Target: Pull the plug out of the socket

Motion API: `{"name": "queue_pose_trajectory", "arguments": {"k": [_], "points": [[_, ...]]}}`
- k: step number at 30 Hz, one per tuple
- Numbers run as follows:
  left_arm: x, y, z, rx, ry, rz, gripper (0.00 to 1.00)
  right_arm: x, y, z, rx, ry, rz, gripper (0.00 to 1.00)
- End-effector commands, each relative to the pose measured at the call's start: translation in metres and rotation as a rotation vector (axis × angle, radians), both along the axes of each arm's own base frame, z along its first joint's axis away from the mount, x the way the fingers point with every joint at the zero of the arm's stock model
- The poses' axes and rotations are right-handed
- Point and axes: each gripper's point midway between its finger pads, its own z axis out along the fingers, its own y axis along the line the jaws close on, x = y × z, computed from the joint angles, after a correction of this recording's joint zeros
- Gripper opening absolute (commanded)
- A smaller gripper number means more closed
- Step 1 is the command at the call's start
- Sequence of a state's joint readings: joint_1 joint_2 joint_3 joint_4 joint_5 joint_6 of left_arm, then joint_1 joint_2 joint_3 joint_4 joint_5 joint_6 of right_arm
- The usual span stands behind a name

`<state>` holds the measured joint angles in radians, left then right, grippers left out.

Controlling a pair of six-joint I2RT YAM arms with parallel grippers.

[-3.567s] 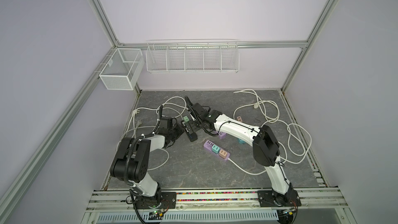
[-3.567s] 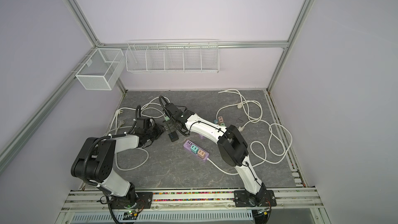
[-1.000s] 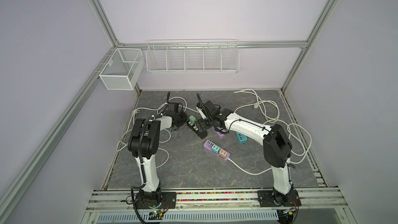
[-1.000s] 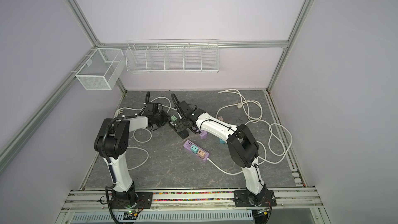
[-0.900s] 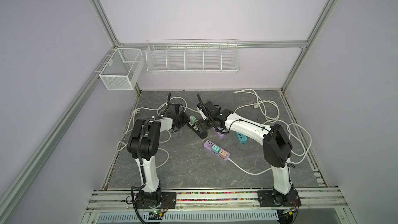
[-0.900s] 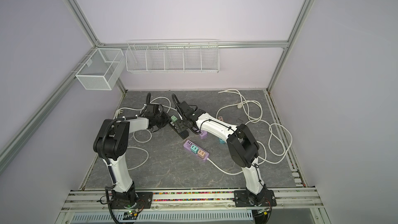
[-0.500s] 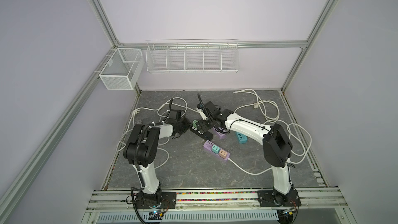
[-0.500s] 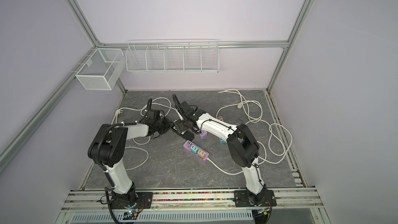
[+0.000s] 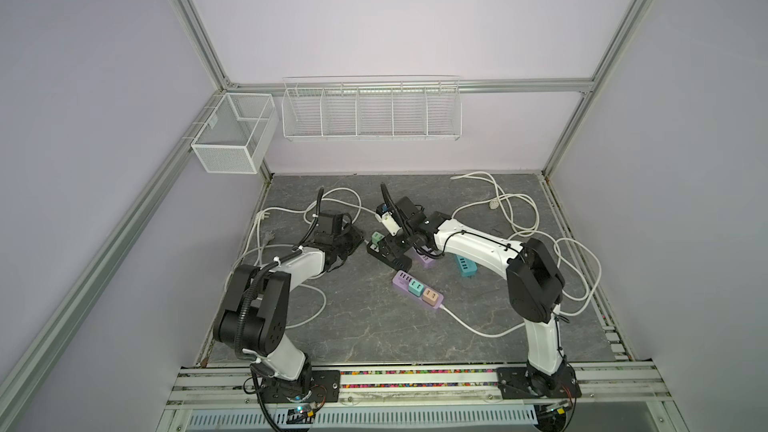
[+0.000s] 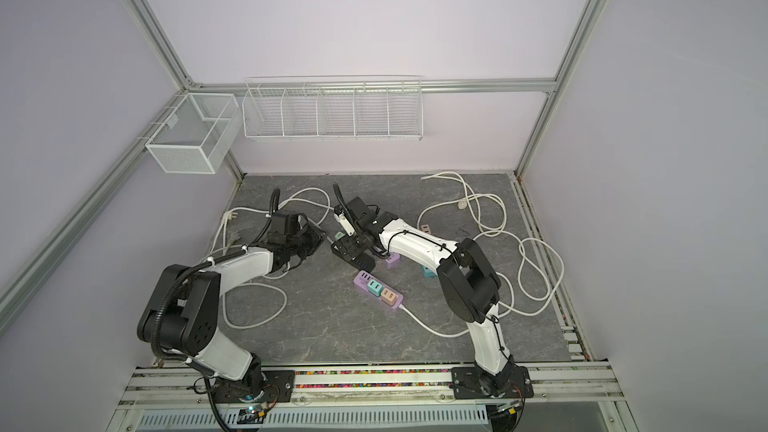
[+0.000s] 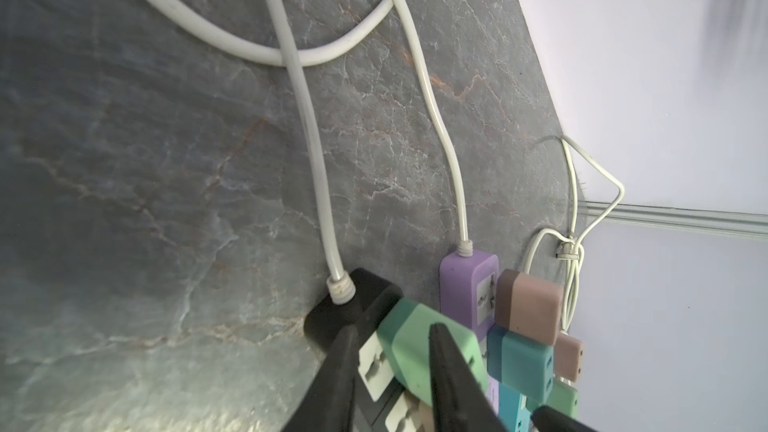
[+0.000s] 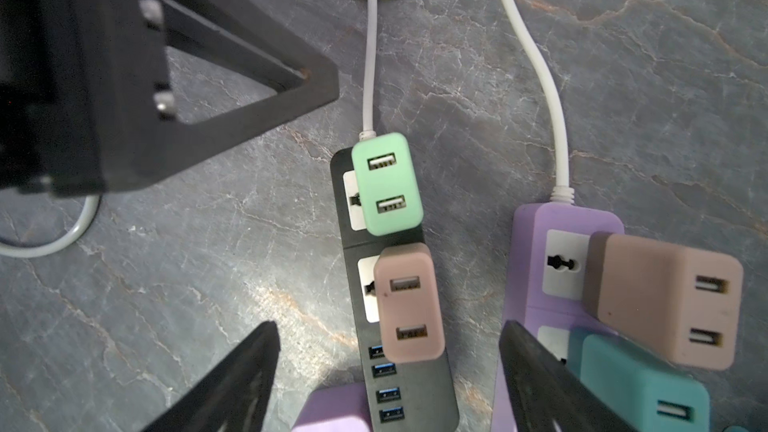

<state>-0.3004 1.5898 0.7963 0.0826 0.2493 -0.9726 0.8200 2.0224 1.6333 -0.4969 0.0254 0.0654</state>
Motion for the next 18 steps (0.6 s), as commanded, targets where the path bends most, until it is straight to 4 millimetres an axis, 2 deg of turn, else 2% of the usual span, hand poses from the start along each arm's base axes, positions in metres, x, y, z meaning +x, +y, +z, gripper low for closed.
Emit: {"name": "queue_pose_trajectory", "arguments": {"k": [1,6,10,18], "points": [[-0.013,-0.008,-0.001,-0.024,0.005,0.012,0.32,-0.001,-0.007,0.011,0.005,-0.016,0.06,0.84],[-0.028,-0.018,-0.008,-0.058,0.009,0.01,0.32,0.0,-0.011,0.006,0.0,0.0,0.089,0.82],[-0.029,-0.035,-0.012,-0.082,0.005,-0.039,0.33,0.005,-0.013,0.0,-0.024,0.003,0.093,0.8],[-0.034,-0.039,-0.026,-0.089,0.044,-0.043,0.34,0.007,-0.008,-0.01,-0.038,0.015,0.119,0.74]]}}
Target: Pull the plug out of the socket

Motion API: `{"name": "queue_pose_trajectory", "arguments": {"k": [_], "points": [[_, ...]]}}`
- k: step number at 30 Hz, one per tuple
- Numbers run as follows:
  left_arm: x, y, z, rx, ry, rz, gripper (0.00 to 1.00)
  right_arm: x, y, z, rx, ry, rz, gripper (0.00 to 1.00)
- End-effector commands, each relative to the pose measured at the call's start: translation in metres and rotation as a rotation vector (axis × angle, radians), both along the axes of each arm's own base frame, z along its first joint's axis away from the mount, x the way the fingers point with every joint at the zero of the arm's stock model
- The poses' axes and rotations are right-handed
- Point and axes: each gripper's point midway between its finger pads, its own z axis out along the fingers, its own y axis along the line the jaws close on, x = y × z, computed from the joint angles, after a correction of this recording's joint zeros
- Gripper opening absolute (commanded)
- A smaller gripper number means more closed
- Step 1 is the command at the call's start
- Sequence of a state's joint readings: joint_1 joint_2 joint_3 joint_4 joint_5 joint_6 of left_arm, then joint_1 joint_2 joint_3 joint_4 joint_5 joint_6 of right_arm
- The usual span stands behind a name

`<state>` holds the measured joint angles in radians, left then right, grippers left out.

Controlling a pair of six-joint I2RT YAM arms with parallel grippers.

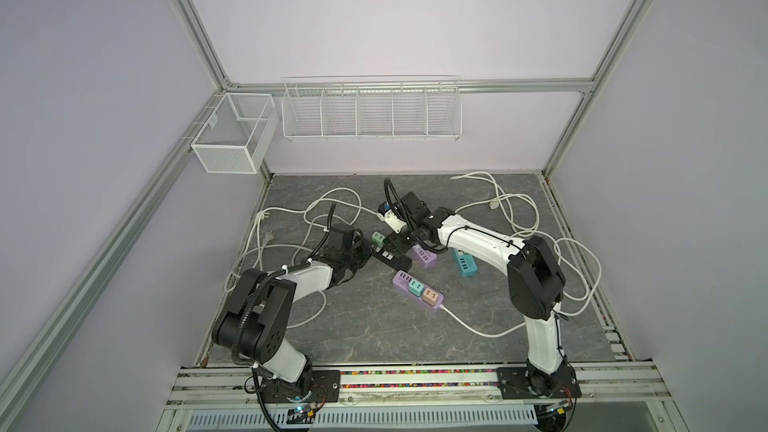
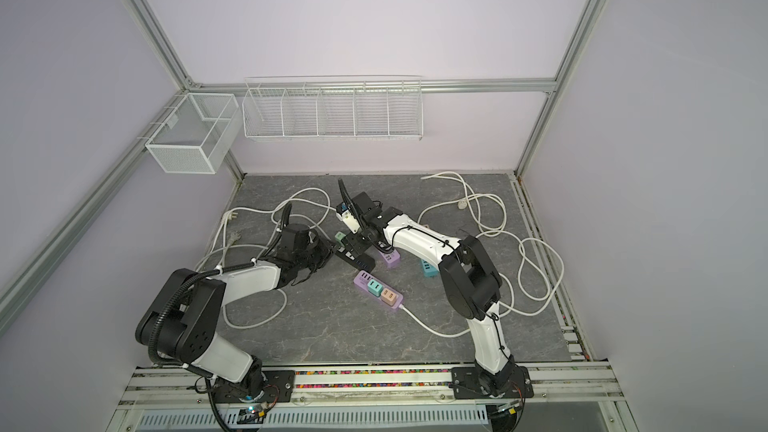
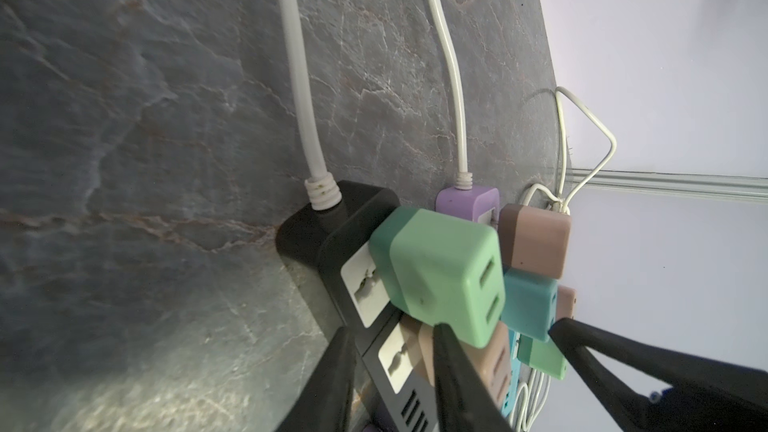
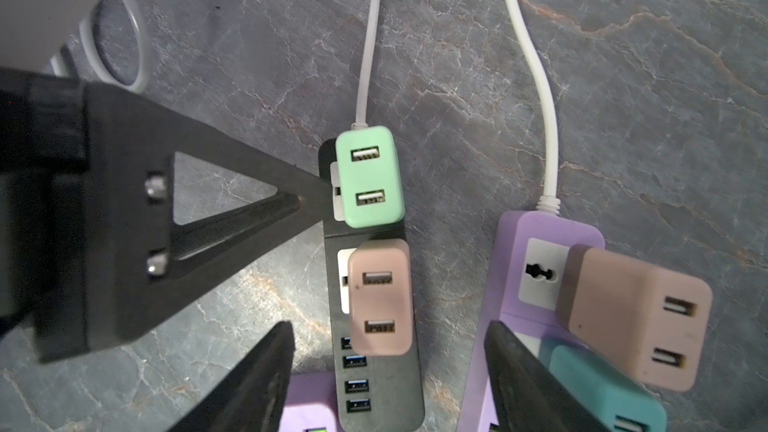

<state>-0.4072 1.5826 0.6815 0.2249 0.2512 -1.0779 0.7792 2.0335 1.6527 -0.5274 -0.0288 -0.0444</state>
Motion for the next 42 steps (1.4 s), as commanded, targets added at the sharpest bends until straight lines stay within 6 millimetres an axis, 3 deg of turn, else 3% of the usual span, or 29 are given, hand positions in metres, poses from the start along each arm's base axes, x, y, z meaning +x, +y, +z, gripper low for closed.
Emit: {"name": "queue_pose_trajectory", "arguments": {"k": [1,14,22,42], "points": [[-0.003,-0.003,-0.011,-0.012,0.026,-0.002,0.34,0.0,0.003,-0.009,-0.015,0.021,0.041,0.73],[-0.01,-0.007,-0.039,0.03,0.089,-0.014,0.33,0.005,0.007,-0.031,-0.038,0.036,0.044,0.67],[-0.022,0.004,-0.058,0.074,0.134,0.007,0.33,0.007,0.008,-0.041,-0.061,0.034,0.054,0.64],[-0.038,0.02,-0.074,0.186,0.165,0.002,0.32,0.01,0.006,-0.061,-0.101,0.036,0.07,0.5]]}}
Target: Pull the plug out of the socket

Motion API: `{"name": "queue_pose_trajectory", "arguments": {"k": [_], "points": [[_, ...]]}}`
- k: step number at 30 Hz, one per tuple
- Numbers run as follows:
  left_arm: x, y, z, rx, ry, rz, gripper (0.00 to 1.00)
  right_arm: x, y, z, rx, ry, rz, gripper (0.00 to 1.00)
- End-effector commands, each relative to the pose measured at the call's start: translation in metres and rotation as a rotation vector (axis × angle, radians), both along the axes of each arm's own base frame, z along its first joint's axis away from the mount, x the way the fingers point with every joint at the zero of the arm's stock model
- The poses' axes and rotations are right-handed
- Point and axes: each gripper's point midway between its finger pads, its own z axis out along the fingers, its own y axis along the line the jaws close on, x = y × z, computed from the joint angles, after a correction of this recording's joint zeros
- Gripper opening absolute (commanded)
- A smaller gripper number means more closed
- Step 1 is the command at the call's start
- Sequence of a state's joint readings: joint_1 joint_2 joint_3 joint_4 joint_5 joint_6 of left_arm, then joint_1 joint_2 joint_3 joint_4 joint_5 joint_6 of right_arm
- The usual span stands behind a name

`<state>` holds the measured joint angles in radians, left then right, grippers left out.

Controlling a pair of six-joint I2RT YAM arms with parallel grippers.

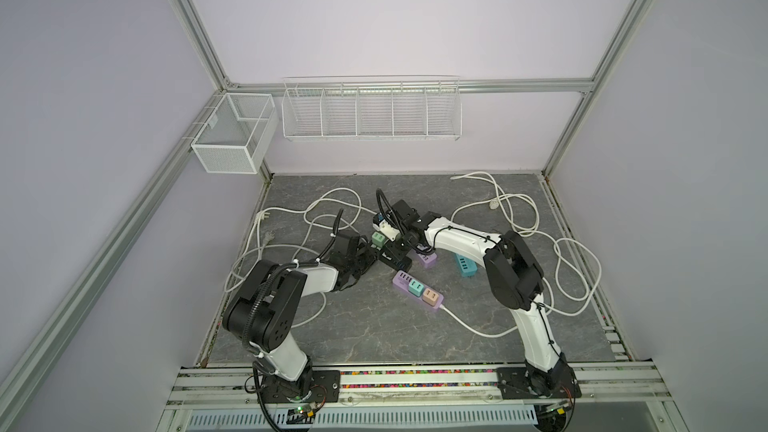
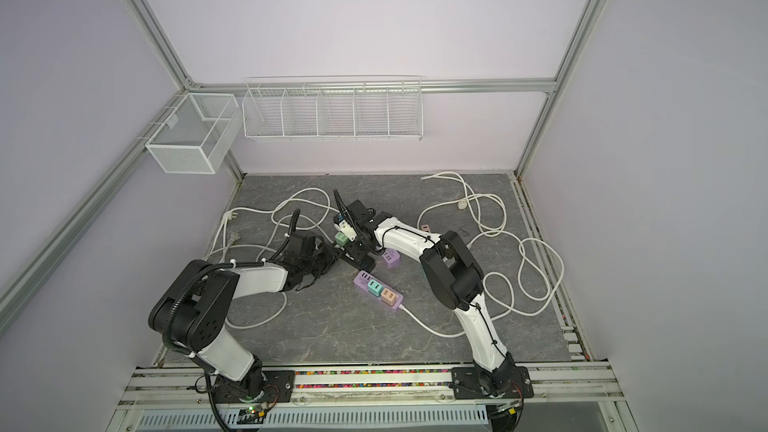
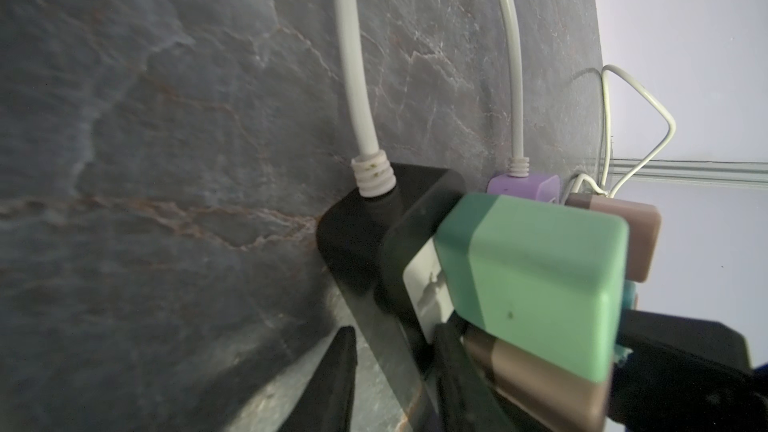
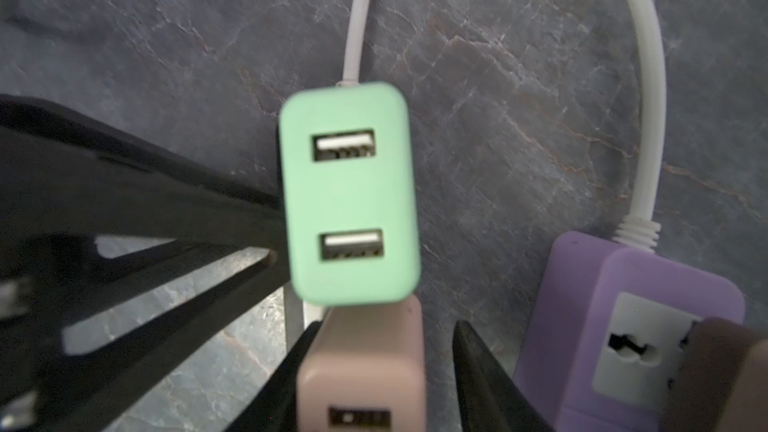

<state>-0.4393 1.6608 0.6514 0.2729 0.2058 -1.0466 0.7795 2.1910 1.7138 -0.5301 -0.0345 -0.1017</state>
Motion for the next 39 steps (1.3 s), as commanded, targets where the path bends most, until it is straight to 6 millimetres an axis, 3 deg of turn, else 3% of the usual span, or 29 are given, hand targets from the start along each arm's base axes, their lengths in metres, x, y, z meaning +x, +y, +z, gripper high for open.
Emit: {"name": "queue_pose_trajectory", "arguments": {"k": [1,17,23,32,39], "points": [[-0.03,0.023,-0.04,0.118,0.14,0.022,0.32,0.003,-0.002,-0.005,-0.019,-0.012,0.02,0.5],[-0.04,0.03,-0.053,0.183,0.178,0.033,0.32,0.008,-0.006,0.006,0.004,-0.064,0.027,0.36],[-0.045,0.035,-0.056,0.176,0.178,0.069,0.31,0.0,-0.002,0.006,0.023,-0.07,0.041,0.31],[-0.051,0.037,-0.064,0.198,0.202,0.058,0.31,0.012,-0.009,0.021,0.036,-0.117,0.016,0.28],[-0.052,0.033,-0.068,0.195,0.214,0.043,0.31,-0.006,0.003,0.018,0.046,-0.106,0.061,0.27]]}}
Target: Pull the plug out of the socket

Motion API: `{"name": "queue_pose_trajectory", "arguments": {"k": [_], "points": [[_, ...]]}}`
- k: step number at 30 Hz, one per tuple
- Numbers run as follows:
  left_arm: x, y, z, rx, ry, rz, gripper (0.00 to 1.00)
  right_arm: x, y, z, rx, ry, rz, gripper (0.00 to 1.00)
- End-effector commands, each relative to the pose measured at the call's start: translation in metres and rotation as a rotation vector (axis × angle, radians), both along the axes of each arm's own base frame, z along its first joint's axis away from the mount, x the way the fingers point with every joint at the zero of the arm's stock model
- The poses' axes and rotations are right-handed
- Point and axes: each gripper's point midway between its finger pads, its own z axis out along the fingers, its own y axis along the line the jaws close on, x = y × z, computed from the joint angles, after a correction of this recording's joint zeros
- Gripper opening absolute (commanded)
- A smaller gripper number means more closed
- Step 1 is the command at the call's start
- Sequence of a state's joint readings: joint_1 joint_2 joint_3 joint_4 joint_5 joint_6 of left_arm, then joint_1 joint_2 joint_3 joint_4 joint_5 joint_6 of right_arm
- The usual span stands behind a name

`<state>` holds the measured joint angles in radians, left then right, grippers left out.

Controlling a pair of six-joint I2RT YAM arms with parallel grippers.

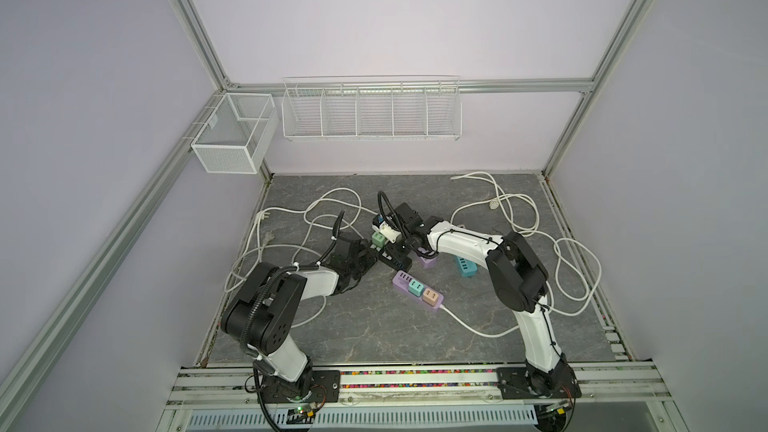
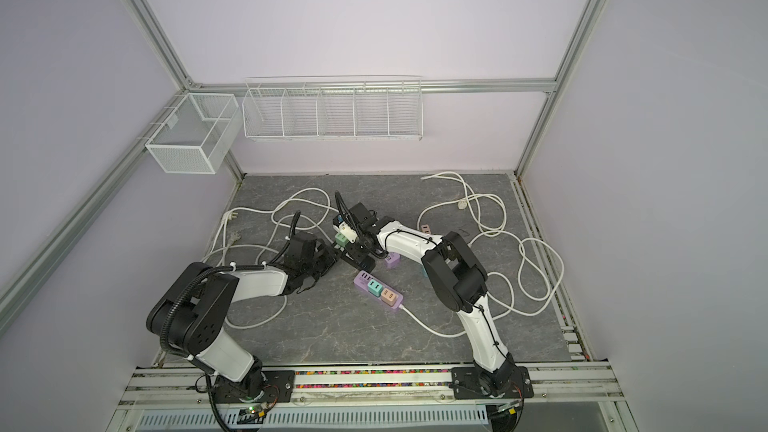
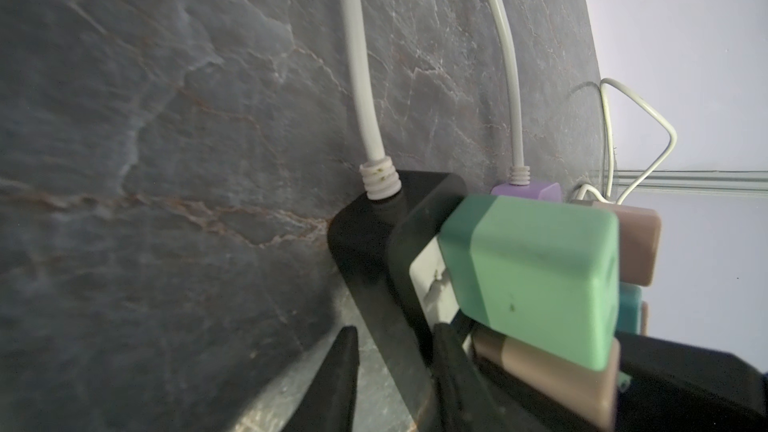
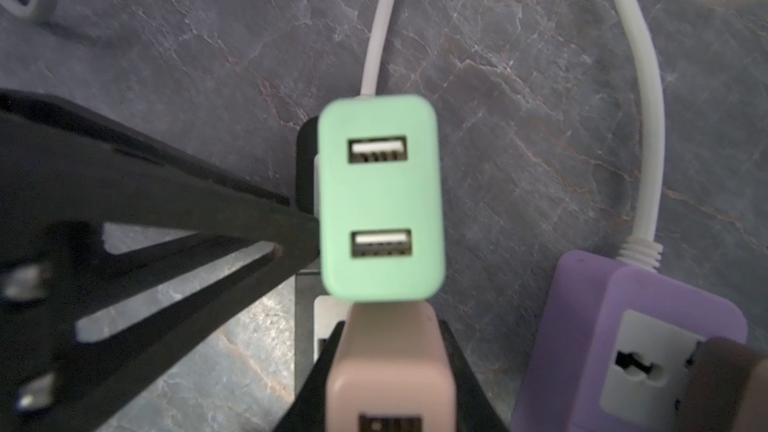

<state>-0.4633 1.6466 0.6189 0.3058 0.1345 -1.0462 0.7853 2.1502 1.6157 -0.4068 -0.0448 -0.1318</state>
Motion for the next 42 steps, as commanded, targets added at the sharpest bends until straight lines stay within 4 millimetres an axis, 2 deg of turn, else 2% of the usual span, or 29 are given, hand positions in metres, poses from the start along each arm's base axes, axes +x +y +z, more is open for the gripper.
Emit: {"name": "queue_pose_trajectory", "arguments": {"k": [1,8,15,18,22,29,35,42], "points": [[-0.05,0.03,-0.067,0.156,0.253,0.022,0.31,-0.004,-0.001,0.018,0.001,-0.06,0.023,0.27],[-0.052,0.034,-0.067,0.173,0.249,0.03,0.31,0.014,-0.015,0.033,0.028,-0.08,-0.036,0.27],[-0.053,0.032,-0.068,0.168,0.251,0.023,0.31,-0.003,-0.003,0.026,0.023,-0.065,0.012,0.27],[-0.052,0.03,-0.066,0.159,0.245,0.016,0.31,-0.002,-0.007,0.026,0.011,-0.069,0.003,0.26],[-0.052,0.029,-0.067,0.161,0.244,0.01,0.31,0.007,-0.015,0.039,0.022,-0.095,-0.03,0.26],[-0.05,0.026,-0.063,0.145,0.232,0.005,0.3,0.006,-0.015,0.065,0.091,-0.114,-0.049,0.25],[-0.043,0.021,-0.054,0.133,0.209,-0.008,0.3,0.004,-0.018,0.076,0.117,-0.098,-0.084,0.25],[-0.023,0.01,-0.026,0.121,0.14,-0.037,0.31,-0.006,-0.021,0.085,0.172,-0.034,-0.139,0.24]]}}
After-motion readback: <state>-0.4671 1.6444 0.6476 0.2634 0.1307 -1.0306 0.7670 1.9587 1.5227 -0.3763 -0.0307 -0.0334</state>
